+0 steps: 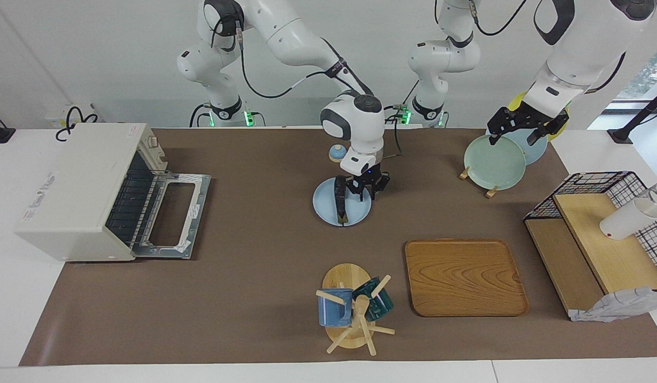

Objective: Put eggplant into oven
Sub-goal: 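Grasp the eggplant on the blue plate with the right gripper and lift, then carry the eggplant with the right gripper into the open oven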

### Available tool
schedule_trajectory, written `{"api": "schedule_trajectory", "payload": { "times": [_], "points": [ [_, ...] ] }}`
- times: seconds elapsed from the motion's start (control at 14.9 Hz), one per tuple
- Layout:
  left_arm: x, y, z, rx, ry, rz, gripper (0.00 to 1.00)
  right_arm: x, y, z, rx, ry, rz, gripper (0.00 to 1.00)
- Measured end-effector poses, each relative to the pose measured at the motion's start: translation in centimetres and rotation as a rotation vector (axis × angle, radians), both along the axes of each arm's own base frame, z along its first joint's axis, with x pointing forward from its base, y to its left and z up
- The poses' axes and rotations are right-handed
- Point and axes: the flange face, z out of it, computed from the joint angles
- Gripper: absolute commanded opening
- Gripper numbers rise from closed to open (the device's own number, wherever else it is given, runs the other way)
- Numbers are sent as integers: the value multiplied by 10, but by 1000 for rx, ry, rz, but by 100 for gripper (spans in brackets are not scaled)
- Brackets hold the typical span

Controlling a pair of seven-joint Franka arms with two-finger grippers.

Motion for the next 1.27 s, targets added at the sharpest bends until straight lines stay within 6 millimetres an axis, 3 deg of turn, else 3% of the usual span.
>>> {"api": "schedule_trajectory", "payload": {
  "times": [0.2, 0.47, 0.94, 1.14, 1.27],
  "points": [
    [0, 3, 0, 0, 0, 5, 100, -7, 4, 0, -1, 2, 12, 0],
    [0, 4, 0, 0, 0, 8, 100, -9, 5, 10, -12, -7, 31, 0],
    [0, 4, 0, 0, 0, 8, 100, -2, -10, 37, -283, 17, 88, 0],
    [0, 4, 0, 0, 0, 8, 100, 22, -45, 56, -339, 29, 27, 0],
    [0, 4, 0, 0, 0, 8, 100, 46, -85, 78, -360, 56, -6, 0]
  ]
}}
